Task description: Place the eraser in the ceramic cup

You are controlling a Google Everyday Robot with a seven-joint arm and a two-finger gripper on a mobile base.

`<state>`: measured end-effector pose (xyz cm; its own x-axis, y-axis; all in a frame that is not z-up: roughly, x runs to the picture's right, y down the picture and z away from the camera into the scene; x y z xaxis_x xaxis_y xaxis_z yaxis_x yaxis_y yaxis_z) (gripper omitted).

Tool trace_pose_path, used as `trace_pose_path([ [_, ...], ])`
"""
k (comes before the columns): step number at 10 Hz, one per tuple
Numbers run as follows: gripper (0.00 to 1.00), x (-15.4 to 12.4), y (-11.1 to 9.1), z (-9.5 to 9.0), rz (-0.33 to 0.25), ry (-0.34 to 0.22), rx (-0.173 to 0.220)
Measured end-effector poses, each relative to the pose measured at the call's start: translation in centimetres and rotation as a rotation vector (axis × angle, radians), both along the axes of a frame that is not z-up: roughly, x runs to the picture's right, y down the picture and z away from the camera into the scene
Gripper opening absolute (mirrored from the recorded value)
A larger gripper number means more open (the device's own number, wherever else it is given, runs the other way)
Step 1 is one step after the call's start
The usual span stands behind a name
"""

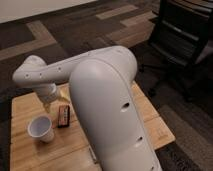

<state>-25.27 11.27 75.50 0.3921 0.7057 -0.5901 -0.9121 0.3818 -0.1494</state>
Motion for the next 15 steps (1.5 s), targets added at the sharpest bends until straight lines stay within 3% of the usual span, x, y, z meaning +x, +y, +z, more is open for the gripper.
trace_pose_path([
  [5,0.65,1.6,0.2,3.1,0.151,-0.017,0.020],
  [11,0.65,0.7,2.6,7.0,0.140,-0.060,-0.050],
  [15,0.65,0.0,1.2,8.2,0.120,-0.047,-0.029],
])
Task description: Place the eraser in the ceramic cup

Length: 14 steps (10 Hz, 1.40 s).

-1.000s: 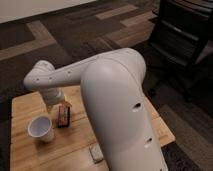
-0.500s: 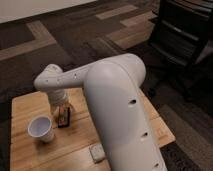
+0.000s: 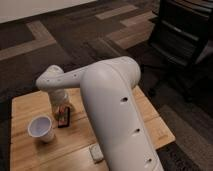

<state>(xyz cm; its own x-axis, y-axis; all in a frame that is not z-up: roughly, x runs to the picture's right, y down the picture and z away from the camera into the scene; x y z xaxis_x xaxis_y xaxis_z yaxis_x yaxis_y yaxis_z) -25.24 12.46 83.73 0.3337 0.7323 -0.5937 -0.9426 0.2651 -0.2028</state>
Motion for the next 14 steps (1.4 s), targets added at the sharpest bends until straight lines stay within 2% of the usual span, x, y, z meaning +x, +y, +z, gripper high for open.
trace_pose_path([
  [2,0.65,-0.8,-0.5,0.3,0.011,0.020,0.015],
  [6,0.65,-1.4,-0.9,0.3,0.098,0.086,0.053],
  [10,0.65,-0.7,0.3,0.3,0.145,0.134,0.037],
  [11,0.58,-0.6,0.3,0.3,0.152,0.141,0.036],
  [12,0.43,-0.7,0.4,0.3,0.159,0.142,0.037],
  [14,0.18,-0.8,-0.1,0.0,0.135,0.148,0.065],
])
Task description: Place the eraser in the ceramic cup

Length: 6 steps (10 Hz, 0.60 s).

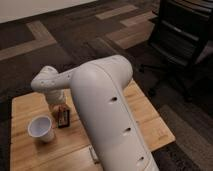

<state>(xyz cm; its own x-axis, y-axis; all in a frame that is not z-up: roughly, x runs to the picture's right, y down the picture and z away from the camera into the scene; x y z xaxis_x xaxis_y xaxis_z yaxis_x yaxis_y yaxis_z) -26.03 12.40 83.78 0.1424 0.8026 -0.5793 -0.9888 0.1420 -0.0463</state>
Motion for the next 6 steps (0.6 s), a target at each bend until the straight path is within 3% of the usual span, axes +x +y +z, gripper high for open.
trace_pose_path([
  [1,0.04,-0.2,-0.6,-0.6,-0.036,0.004,0.024],
  [2,0.00,-0.9,-0.7,-1.6,-0.080,-0.003,0.033],
  [5,0.00,-3.9,-1.2,-5.5,-0.255,-0.067,0.057],
  [6,0.00,-6.1,-1.8,-7.9,-0.334,-0.122,0.087],
])
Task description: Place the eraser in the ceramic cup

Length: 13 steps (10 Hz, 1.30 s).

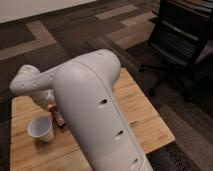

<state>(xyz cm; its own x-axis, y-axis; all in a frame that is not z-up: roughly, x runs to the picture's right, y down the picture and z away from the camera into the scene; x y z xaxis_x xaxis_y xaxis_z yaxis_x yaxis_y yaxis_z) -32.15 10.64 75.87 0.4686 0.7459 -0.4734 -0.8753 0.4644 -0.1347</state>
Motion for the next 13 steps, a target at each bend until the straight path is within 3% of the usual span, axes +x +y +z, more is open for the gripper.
trace_pose_path([
  [3,0.00,-1.0,-2.5,-5.5,-0.091,-0.069,0.095],
  [5,0.00,2.4,-4.0,-8.7,-0.040,-0.055,0.156],
  [8,0.00,8.3,-4.1,-12.0,0.030,0.010,0.208],
  [13,0.00,9.0,-4.1,-12.4,0.037,0.014,0.214],
])
